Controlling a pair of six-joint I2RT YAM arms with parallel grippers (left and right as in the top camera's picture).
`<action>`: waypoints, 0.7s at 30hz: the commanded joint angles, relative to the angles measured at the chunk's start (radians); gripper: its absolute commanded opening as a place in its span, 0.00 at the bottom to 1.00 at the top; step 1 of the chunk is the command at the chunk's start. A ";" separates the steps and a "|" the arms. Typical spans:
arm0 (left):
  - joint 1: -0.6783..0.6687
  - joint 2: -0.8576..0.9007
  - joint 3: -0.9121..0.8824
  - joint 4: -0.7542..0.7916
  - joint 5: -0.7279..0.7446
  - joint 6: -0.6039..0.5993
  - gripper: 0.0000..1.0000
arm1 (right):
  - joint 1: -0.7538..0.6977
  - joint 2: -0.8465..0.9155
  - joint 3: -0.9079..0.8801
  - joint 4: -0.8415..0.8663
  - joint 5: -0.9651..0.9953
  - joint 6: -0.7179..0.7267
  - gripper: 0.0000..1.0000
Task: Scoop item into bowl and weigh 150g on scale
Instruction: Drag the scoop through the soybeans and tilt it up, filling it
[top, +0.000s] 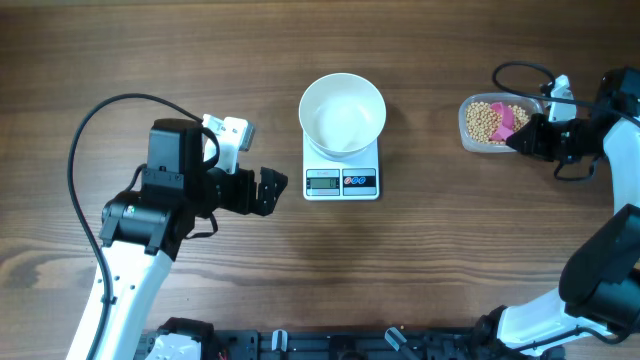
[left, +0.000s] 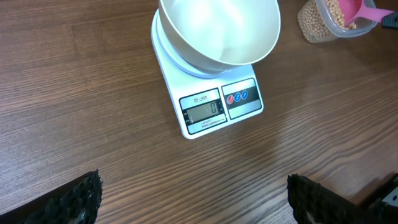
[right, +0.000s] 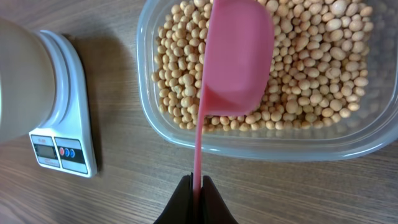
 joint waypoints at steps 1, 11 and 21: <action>0.005 0.005 0.002 0.000 0.012 0.001 1.00 | 0.006 0.016 -0.015 0.022 -0.051 0.021 0.04; 0.005 0.005 0.002 0.000 0.012 0.001 1.00 | 0.006 0.016 -0.017 0.035 -0.103 0.046 0.04; 0.005 0.005 0.002 0.000 0.012 0.001 1.00 | 0.006 0.016 -0.017 0.012 -0.100 0.037 0.04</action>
